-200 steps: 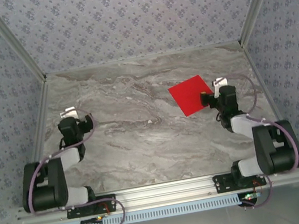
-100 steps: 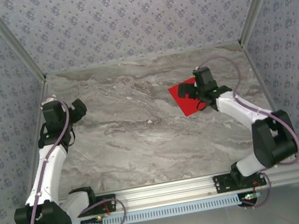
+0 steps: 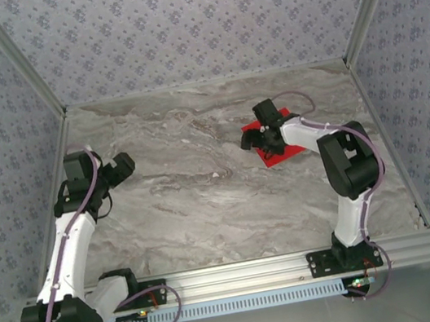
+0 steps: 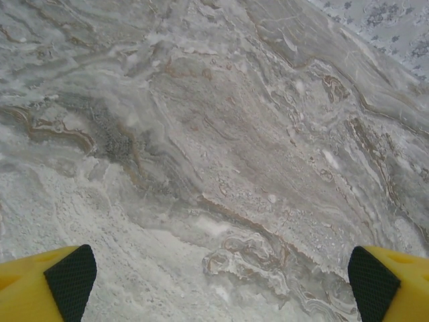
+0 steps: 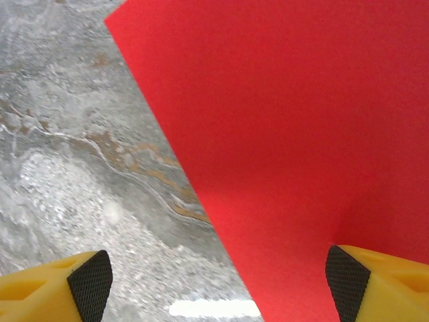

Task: Fold a paper plane with a square sheet of paper (pick it up from the middle)
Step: Move the square sheet of paper to the center of the table.

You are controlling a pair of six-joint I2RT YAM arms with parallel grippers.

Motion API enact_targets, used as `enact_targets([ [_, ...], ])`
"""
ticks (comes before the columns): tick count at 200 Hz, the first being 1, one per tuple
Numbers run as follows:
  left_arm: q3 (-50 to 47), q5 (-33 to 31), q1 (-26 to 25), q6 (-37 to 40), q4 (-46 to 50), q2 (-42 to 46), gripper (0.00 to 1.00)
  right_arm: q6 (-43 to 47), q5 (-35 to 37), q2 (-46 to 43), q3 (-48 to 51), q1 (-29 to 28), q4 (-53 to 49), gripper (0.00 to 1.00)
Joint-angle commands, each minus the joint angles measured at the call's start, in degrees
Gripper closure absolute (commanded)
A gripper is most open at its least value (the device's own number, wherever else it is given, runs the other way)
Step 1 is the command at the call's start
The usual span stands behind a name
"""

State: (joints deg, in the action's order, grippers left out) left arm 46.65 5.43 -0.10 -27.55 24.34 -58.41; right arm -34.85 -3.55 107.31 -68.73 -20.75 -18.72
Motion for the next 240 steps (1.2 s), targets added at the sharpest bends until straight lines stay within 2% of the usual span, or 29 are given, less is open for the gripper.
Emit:
enact_targets([
  [1,-0.41,1.34,0.27,-0.22,1.2,1.03,0.01,-2.57,-0.2,2.64,-2.54,-1.42,-4.09,0.14],
  [44,-0.69,-0.78,0.27,-0.64,2.29,0.8,0.01,-5.88,0.69,3.55,-0.09,-7.31,-6.16,0.14],
  [53,-0.77,-1.07,0.26,-0.75,2.37,0.65,0.01,-7.07,0.65,3.08,2.85,-8.91,-6.41,0.14],
  [95,-0.95,-1.69,0.19,-1.18,2.82,-0.22,0.01,-17.07,-1.9,-1.66,11.69,-20.84,-3.49,0.14],
  [129,-0.91,-1.91,0.1,-1.19,3.16,-1.17,0.01,-19.25,-2.68,-2.54,9.56,-29.07,-5.71,0.14],
  [144,-0.69,-1.84,0.1,-1.18,3.17,-1.51,0.01,-15.42,-0.02,-3.25,4.88,-29.03,-11.96,0.14],
  [169,-0.65,-1.64,0.1,-1.1,3.38,-1.5,0.01,-7.39,7.04,-6.29,-2.53,-25.53,-20.25,0.09],
  [191,-0.57,-1.63,0.1,-1.08,3.46,-1.44,0.01,5.97,7.05,-5.77,-5.17,-21.16,-24.4,0.01],
  [205,-0.51,-1.73,0.1,-0.97,3.48,-1.44,0.01,13.24,8.41,-4.16,-5.94,-19.8,-26.63,0.0],
  [240,-0.53,-1.74,0.1,-0.85,3.52,-1.61,0.01,19.97,9.87,0.49,-7.03,-17.66,-28.46,0.0],
])
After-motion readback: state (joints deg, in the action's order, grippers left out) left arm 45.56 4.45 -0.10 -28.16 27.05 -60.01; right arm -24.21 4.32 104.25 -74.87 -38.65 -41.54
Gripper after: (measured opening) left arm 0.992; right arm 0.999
